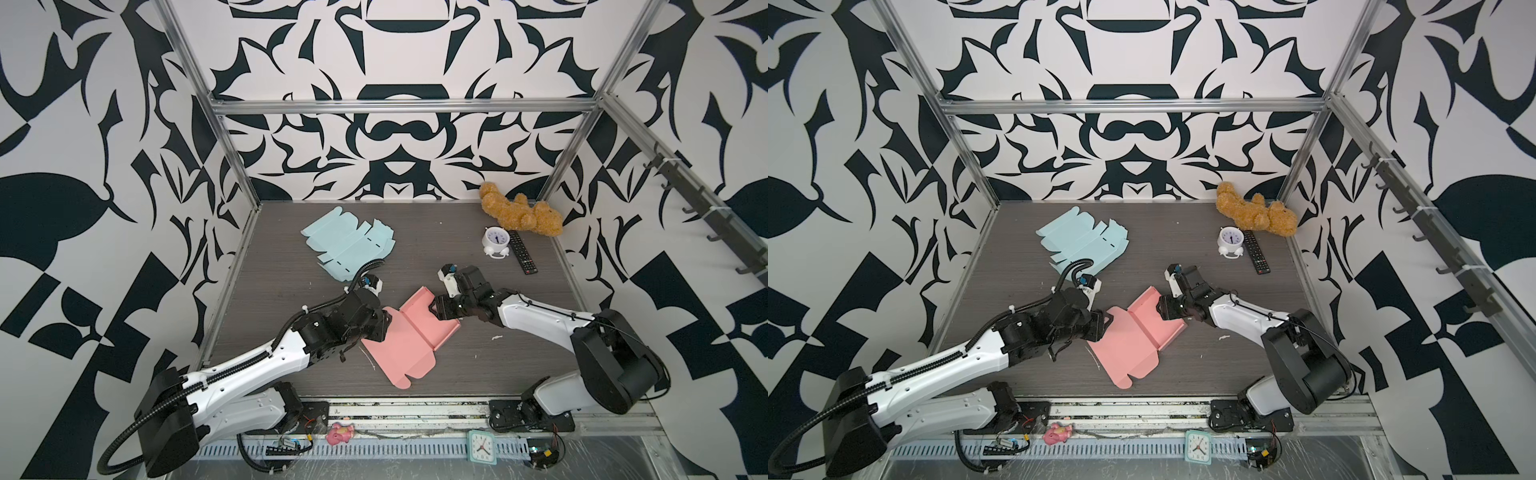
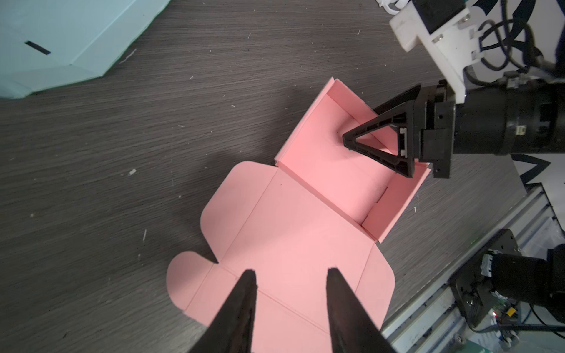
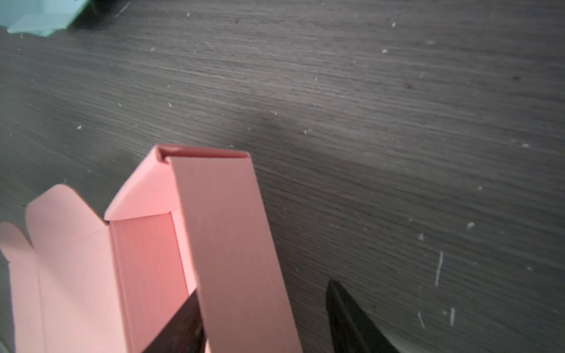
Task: Assemble paper box
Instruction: Turn over the paper box at the center of the table.
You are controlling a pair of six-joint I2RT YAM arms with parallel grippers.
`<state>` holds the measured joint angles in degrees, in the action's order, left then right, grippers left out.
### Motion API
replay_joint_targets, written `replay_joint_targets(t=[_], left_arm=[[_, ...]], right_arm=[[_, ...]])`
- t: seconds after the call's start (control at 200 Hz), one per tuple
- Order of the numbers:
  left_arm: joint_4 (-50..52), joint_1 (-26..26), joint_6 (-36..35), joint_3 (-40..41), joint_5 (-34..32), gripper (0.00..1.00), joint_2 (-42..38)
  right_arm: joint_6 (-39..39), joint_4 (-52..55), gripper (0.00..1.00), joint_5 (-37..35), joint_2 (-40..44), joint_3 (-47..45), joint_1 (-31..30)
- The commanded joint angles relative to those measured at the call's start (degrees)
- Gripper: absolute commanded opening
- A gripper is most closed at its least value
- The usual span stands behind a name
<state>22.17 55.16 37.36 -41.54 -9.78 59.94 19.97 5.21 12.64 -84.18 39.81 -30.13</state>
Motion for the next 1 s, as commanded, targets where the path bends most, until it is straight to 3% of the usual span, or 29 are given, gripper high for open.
replay_joint_targets(t=[0.0, 0.48, 0.995], left_arm=[[5.2, 0.2, 2.3, 0.5, 0.7, 0.45, -1.6], [8.8, -2.3, 7.5, 5.2, 1.8, 0.84, -8.8], [-0.2, -5.0, 14.5, 13.8, 8.9, 0.84, -7.9]], right_arm=[[0.2, -1.4, 0.64, 0.5, -0.1, -0.6, 0.6], [1.4, -1.9, 0.68, -0.7, 0.2, -1.3, 1.9], [3.9, -3.3, 0.73, -0.4, -0.9, -2.3, 2.4]])
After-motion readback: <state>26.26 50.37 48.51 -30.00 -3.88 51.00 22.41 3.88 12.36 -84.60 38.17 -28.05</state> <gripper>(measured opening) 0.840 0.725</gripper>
